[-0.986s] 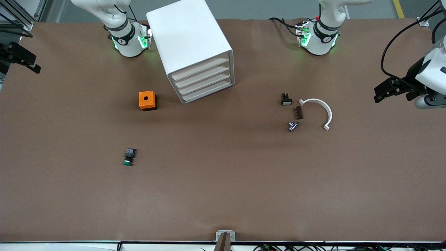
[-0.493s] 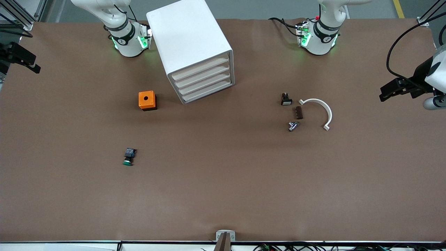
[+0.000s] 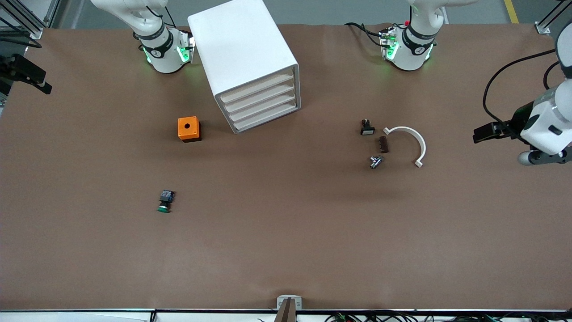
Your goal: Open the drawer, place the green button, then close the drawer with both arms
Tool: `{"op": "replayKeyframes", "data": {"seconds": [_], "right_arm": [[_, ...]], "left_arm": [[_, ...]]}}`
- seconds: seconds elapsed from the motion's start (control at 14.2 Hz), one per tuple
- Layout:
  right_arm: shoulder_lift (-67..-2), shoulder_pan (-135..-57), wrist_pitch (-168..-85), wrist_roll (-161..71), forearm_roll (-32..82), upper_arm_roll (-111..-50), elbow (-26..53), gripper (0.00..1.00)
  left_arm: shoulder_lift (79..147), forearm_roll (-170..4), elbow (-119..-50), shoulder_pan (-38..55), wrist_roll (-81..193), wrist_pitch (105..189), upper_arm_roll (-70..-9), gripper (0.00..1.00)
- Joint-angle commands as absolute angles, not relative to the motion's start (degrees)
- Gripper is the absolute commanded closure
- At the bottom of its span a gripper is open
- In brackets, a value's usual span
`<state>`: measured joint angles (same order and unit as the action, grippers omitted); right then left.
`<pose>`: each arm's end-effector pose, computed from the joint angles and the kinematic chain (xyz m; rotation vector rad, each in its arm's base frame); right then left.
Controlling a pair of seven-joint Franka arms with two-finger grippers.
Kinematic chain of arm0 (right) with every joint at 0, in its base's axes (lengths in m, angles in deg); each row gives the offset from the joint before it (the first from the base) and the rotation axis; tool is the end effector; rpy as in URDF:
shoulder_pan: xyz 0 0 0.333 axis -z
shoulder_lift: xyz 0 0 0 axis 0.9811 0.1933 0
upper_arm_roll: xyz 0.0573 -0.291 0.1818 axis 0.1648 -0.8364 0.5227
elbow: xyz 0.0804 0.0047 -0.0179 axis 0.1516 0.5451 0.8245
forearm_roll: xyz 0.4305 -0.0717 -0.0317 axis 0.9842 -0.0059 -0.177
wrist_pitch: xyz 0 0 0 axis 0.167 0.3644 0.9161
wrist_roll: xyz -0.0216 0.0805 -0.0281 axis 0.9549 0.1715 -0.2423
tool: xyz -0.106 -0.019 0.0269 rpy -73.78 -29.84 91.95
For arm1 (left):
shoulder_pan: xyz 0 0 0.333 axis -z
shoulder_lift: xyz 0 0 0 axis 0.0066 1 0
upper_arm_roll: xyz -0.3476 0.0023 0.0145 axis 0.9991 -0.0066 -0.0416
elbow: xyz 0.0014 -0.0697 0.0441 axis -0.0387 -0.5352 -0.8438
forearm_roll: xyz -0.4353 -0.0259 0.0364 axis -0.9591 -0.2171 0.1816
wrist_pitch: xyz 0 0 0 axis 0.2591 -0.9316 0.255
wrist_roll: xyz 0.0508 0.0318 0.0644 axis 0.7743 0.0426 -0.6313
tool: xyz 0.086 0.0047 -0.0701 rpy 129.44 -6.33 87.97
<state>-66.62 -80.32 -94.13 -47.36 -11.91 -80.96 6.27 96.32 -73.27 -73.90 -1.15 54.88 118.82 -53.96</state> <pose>0.5360 -0.0447 0.7046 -3.1308 0.0402 0.0195 0.6399 -0.0279 0.5634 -3.1093 -0.1305 0.2442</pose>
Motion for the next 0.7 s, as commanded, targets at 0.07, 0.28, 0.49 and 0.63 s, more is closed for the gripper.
{"op": "replayKeyframes", "data": {"seconds": [0.07,0.28,0.49,0.63], "right_arm": [[-66.8,-80.5,-93.8,-48.7,-12.9,-80.6,6.0,0.00],[-63.2,-81.0,-94.2,-47.9,-13.2,-80.6,5.9,0.00],[-56.8,-80.7,-94.6,-47.6,-13.2,-80.6,4.2,0.00],[-51.7,-80.5,-95.2,-47.6,-13.0,-80.7,2.9,0.00]], "left_arm": [[99.7,-74.0,-72.8,1.1,55.1,117.5,-53.6,0.00],[103.6,-74.2,-71.8,7.4,44.4,113.3,-53.7,0.00],[111.1,-80.6,-67.5,12.8,18.4,111.3,-53.5,0.00],[115.1,-87.9,-66.8,13.9,9.1,111.4,-53.2,0.00]]}}
